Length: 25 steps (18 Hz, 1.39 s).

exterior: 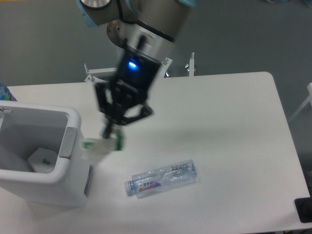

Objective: Place the trash in the trash can
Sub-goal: 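Lift the wrapper and carry it over the white bin, then release, then move the gripper back down over the clear plastic bottle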

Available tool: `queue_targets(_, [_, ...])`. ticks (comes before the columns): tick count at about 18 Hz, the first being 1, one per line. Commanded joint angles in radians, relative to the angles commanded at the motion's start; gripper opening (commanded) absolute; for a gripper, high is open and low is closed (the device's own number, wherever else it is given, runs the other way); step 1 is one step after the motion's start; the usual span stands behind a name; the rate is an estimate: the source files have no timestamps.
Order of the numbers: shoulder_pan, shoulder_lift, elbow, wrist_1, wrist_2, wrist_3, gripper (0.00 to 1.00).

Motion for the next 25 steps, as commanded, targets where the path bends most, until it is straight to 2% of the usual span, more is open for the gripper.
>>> queue_targets(3, [-0.068,-0.006,-0.017,0.002,0.000,-0.015,0.00])
queue_targets(4, [-0.089,-0.008,-0.026,0.002,0.000,-0.015,0.11])
queue_targets(5, [-0.107,-0.009,-0.035,0.002,0.000,-0.015,0.22])
queue_targets(6, [-0.117,-0.009,-0.047,0.002,-0.001,-0.015,0.44])
queue_targets(7, [-0.118,-0.009,-0.054,0.002,-0.001,-0.012,0.78])
queue_targets(8, [-0.118,-0.009,-0.058,0.002,0.000,-0.015,0.95])
queue_targets(9, [-0.118,-0.011,-0.064,0.002,-0.003,-0.014,1.00])
queue_targets(12, [-0.108,-0.011,-0.057,0.002,-0.005,-0.011,1.00])
queue_targets(14, [-0.057,-0.017,-0.043,0.003,-0.001,-0.002,1.00])
queue_targets(17, [0.055,-0.073,-0.009,0.021,0.002,0.032,1.00])
queue_targets(20, [0.148,-0.135,0.012,0.025,0.006,0.135,1.00])
queue_targets(23, [0.201,-0.198,0.014,0.023,0.041,0.239,1.00])
queue_targets(25, [0.207,-0.236,0.014,0.023,0.138,0.303,1.00])
